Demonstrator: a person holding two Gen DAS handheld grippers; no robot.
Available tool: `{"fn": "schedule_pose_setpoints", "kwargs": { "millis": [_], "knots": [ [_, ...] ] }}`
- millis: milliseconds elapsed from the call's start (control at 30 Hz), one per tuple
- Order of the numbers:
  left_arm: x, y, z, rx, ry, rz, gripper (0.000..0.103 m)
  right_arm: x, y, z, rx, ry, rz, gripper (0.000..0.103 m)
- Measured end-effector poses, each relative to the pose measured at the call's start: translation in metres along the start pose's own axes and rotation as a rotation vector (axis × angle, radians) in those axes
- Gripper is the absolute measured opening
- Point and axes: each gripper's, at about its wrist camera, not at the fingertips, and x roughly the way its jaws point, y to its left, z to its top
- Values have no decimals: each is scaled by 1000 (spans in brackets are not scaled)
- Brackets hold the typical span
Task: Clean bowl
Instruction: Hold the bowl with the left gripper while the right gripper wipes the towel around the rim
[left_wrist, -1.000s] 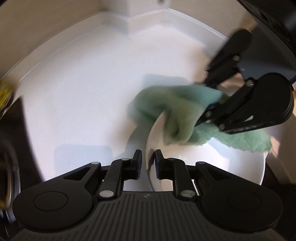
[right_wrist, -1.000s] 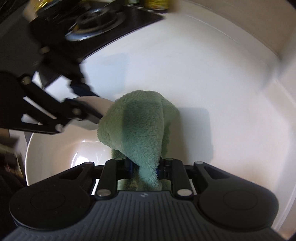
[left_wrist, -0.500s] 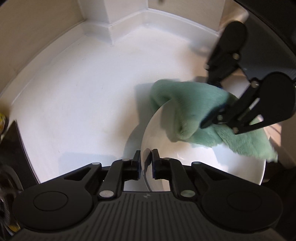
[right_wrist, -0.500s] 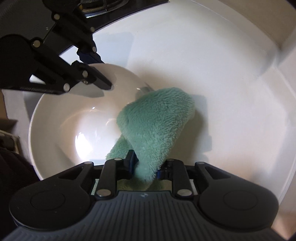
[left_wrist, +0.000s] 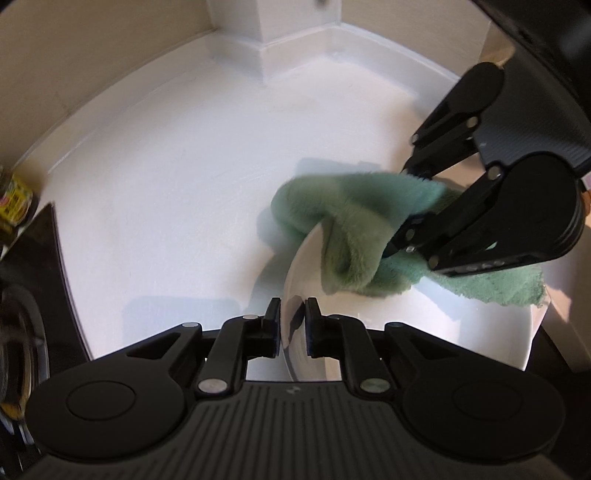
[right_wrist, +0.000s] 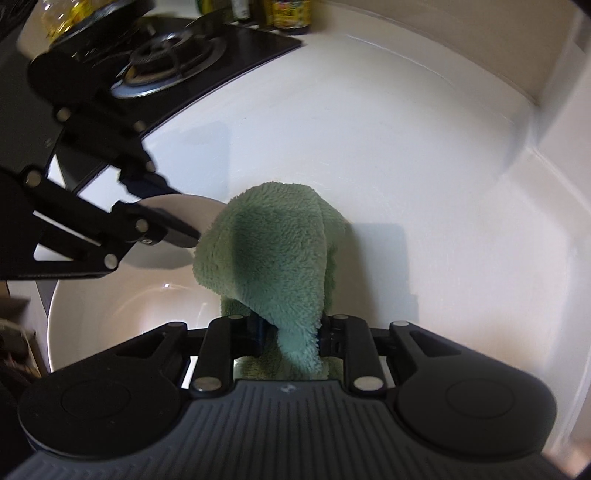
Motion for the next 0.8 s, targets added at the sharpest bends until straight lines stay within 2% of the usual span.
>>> {"fn": "schedule_pose_setpoints", "kwargs": {
  "millis": [100, 267, 333, 400, 500, 667, 767, 800],
  "knots": [
    [-2, -4, -3, -11, -9, -8, 14, -2, 3, -8, 21, -6, -2, 17],
    [-6, -13, -6, 39, -24, -28, 13, -8, 11, -18, 3, 25, -25, 16],
    [-1, -12, -4, 77, -37, -53, 13, -9, 15, -21, -53, 86, -5, 17],
    [-10, 12, -2, 108, -42, -73, 12, -9, 14, -21, -103, 145, 41, 19],
    [-10, 2, 1, 200, -35, -54, 13, -3, 12, -10, -177, 214, 49, 21],
    [-12, 1, 6, 229, -23, -66, 13, 11, 23, 15, -322, 192, -25, 23],
    [-15, 5, 4, 155, -21, -68, 13, 16, 22, 26, -301, 135, -11, 23],
    [-17, 8, 2, 99, -14, -65, 13, 16, 20, 28, -277, 119, 1, 23]
  ]
}}
